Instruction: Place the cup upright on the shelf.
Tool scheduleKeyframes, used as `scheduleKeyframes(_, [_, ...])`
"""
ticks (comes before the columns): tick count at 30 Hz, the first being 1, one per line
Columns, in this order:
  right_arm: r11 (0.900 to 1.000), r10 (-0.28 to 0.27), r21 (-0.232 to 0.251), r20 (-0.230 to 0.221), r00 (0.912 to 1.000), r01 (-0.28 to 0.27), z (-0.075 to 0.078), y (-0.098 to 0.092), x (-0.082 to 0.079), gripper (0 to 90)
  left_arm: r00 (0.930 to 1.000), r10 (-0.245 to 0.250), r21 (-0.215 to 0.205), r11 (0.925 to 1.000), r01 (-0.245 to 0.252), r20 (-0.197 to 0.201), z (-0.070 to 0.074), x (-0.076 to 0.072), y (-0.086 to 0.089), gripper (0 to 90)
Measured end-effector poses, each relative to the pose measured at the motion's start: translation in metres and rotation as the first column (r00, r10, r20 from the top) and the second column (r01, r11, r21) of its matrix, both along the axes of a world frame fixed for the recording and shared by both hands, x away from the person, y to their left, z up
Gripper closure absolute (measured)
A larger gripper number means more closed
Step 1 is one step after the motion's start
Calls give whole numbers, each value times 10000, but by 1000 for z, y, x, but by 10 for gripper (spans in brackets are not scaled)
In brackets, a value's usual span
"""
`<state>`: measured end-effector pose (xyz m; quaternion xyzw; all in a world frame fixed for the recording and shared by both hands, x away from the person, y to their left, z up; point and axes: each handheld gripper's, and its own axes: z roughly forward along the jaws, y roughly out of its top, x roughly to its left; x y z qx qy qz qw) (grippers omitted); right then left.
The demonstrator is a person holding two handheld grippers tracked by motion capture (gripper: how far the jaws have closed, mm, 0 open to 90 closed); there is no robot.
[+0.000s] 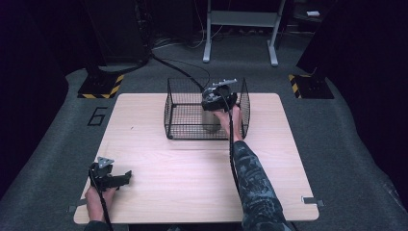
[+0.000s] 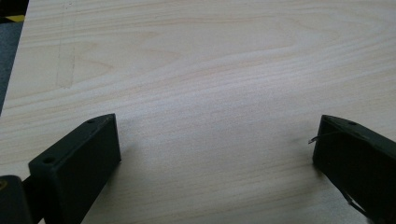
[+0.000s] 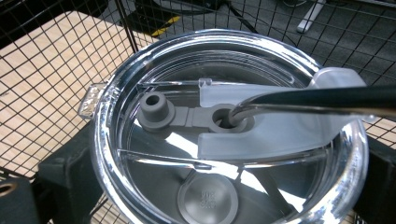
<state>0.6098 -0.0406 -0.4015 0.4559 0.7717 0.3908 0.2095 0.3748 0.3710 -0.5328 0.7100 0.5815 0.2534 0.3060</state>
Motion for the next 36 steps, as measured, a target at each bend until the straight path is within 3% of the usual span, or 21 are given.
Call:
scheduleKeyframes(12, [9997, 243, 70, -303, 9992, -241, 11, -3, -2, 0, 10000, -46, -13, 10000, 46, -78, 1, 0, 0, 8])
scheduleKeyframes(19, [9995, 294, 114, -382, 9988, -290, 27, -13, -17, 0, 10000, -57, 26, 10000, 57, -64, 1, 0, 0, 8])
scheduleKeyframes(36, [9912, 1305, 179, 311, 9910, -1311, 58, -52, -87, 0, 10000, -44, 22, 10000, 45, -55, 1, 0, 0, 7])
